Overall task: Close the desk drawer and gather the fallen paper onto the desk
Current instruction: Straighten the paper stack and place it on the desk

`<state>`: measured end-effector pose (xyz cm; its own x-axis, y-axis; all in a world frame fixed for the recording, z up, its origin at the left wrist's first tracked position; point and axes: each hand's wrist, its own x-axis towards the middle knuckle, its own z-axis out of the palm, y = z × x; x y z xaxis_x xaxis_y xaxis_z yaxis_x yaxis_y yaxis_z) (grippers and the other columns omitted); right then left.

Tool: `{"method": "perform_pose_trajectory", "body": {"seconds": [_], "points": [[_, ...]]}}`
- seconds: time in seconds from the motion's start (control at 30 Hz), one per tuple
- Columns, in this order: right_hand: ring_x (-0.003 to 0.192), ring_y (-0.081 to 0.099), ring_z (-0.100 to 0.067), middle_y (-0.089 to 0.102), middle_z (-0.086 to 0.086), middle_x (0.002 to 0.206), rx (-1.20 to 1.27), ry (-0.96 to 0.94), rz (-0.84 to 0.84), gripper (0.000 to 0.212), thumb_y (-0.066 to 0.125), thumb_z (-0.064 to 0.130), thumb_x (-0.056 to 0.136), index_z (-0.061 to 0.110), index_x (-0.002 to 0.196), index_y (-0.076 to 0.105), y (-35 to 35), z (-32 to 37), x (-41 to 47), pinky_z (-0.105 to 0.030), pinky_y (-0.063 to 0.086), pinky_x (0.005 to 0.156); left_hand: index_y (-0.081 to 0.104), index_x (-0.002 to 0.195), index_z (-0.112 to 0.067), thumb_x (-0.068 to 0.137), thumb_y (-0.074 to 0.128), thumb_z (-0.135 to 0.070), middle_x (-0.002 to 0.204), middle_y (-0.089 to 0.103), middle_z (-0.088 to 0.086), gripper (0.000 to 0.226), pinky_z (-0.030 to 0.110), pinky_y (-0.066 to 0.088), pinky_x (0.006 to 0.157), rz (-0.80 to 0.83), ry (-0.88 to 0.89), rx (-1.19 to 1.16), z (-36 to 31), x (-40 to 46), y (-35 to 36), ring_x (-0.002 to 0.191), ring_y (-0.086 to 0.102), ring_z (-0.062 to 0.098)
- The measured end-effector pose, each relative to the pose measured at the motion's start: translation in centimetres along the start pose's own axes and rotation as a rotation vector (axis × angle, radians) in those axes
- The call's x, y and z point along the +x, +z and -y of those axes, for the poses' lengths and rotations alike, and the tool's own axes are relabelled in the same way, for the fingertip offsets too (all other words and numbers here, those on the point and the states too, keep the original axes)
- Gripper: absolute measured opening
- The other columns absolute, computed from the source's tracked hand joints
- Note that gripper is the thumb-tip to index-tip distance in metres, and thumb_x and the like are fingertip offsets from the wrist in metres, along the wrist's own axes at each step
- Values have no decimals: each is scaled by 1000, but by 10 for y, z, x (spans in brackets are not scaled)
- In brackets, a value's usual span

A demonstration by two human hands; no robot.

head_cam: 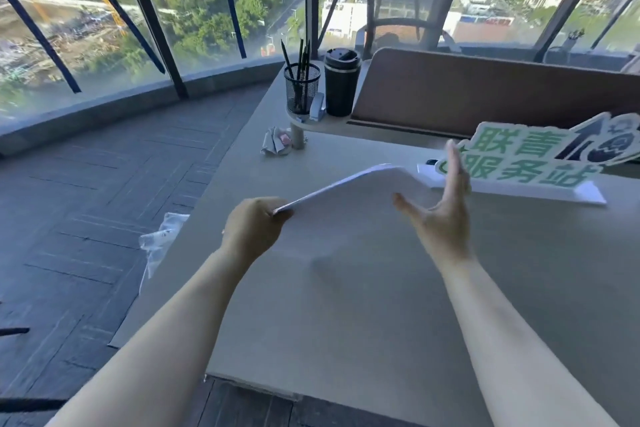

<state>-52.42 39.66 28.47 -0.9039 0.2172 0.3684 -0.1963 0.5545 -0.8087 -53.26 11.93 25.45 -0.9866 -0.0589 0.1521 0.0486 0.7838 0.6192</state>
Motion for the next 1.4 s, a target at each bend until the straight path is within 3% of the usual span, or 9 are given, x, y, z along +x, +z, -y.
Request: {"method": "perform_pose_trajectory", "body": {"seconds": [0.1,0.13,0.2,0.33,0.47,0.67,1.0,1.2,1.4], "points": [[88,59,-1,64,2,95,-112,2,254,42,80,18,72,18,112,66,-6,14,12,-25,44,79,43,58,-18,88,58,-28,52,39,-1,35,30,26,52,54,190,232,-27,17,-22,60,45,34],[61,52,2,57,5,71,-47,75,252,18,79,16,73,17,86,68,-7,15,12,-23,41,62,49,60,-19,88,57,-28,56,45,-1,31,31,29,54,89,242,296,-36,21,-27,65,52,36],[45,39,-1,50,5,56,84,181,199,20,78,12,73,12,63,61,-7,4,6,-23,34,51,56,66,-16,86,58,-32,64,53,2,26,31,34,58,132,278,354,-45,23,-33,71,57,35],[56,61,1,71,18,59,339,354,94,20,78,3,73,23,72,73,-9,-24,-17,-23,50,61,65,75,-13,72,69,-35,65,62,3,22,35,46,59,110,114,189,-9,24,-38,66,57,27],[67,67,-11,76,12,70,470,446,65,23,77,0,73,24,71,76,-7,-47,-30,-34,52,71,70,78,-7,74,77,-9,68,66,-3,8,28,43,65,105,-203,-567,20,6,-26,67,56,13],[71,68,-11,76,9,74,598,367,75,22,71,-3,80,18,78,74,-3,-45,-29,-26,55,67,74,83,-16,69,78,-3,67,73,-15,19,16,53,66,-63,-267,-871,2,-1,11,67,64,1],[64,68,-1,74,16,68,574,486,-49,22,67,-6,81,16,88,68,30,-82,-45,-17,53,61,71,94,-10,75,74,-3,78,73,-3,20,18,53,60,-71,-429,-952,19,-13,66,66,68,5],[71,70,-8,77,8,73,579,527,98,17,72,9,67,13,84,73,28,-93,-42,-22,55,67,74,96,-13,62,80,-18,92,75,4,35,26,54,73,81,-437,-905,39,-10,65,81,70,14],[79,69,-11,72,12,77,329,716,212,15,73,9,81,23,75,68,40,-103,-57,-30,53,73,70,76,-17,69,80,-6,81,68,5,16,30,47,75,105,-529,-790,51,-12,80,76,62,16]]}}
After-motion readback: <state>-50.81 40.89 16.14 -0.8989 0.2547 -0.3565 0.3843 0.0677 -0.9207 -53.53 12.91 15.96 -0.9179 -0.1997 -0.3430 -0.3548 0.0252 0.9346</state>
